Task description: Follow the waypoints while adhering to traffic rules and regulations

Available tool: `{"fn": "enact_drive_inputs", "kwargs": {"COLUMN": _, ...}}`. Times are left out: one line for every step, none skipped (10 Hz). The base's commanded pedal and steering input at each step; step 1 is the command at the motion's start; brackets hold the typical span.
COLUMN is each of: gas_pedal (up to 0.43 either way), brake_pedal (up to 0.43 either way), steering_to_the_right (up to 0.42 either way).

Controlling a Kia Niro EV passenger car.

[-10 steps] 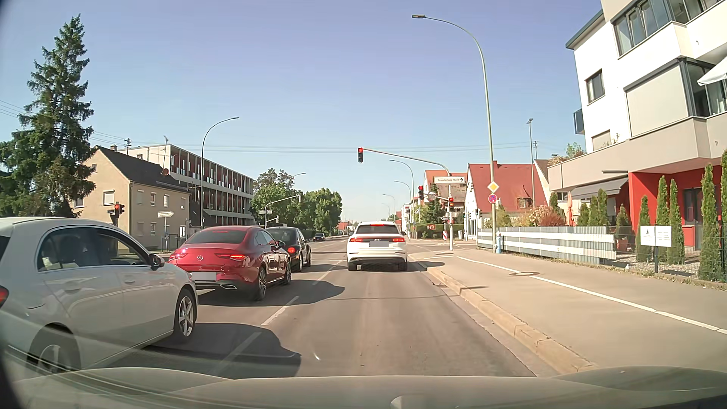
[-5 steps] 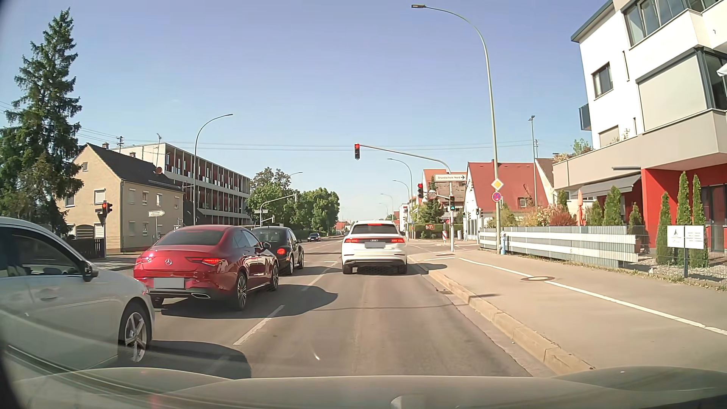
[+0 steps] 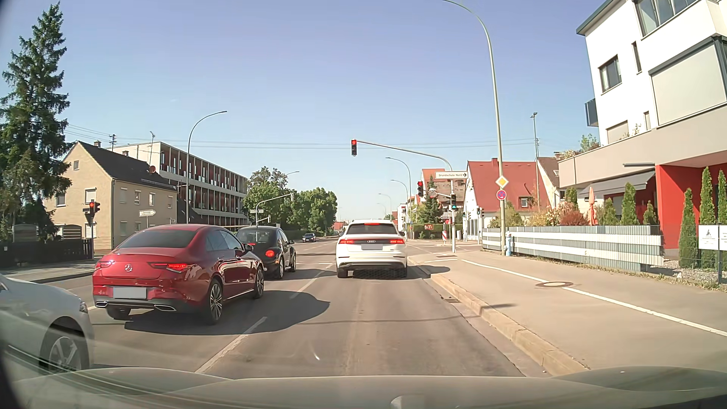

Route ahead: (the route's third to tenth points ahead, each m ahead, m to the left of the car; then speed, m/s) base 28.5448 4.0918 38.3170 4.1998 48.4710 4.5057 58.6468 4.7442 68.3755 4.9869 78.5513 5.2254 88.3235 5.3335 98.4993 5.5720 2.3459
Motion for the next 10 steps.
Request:
{"fn": "enact_drive_inputs", "kwargs": {"gas_pedal": 0.000, "brake_pedal": 0.122, "steering_to_the_right": -0.002}}
{"fn": "enact_drive_inputs", "kwargs": {"gas_pedal": 0.000, "brake_pedal": 0.122, "steering_to_the_right": -0.003}}
{"fn": "enact_drive_inputs", "kwargs": {"gas_pedal": 0.000, "brake_pedal": 0.128, "steering_to_the_right": -0.005}}
{"fn": "enact_drive_inputs", "kwargs": {"gas_pedal": 0.000, "brake_pedal": 0.128, "steering_to_the_right": -0.008}}
{"fn": "enact_drive_inputs", "kwargs": {"gas_pedal": 0.000, "brake_pedal": 0.128, "steering_to_the_right": -0.014}}
{"fn": "enact_drive_inputs", "kwargs": {"gas_pedal": 0.000, "brake_pedal": 0.134, "steering_to_the_right": -0.016}}
{"fn": "enact_drive_inputs", "kwargs": {"gas_pedal": 0.000, "brake_pedal": 0.128, "steering_to_the_right": -0.017}}
{"fn": "enact_drive_inputs", "kwargs": {"gas_pedal": 0.000, "brake_pedal": 0.134, "steering_to_the_right": -0.017}}
{"fn": "enact_drive_inputs", "kwargs": {"gas_pedal": 0.000, "brake_pedal": 0.128, "steering_to_the_right": -0.017}}
{"fn": "enact_drive_inputs", "kwargs": {"gas_pedal": 0.000, "brake_pedal": 0.134, "steering_to_the_right": -0.018}}
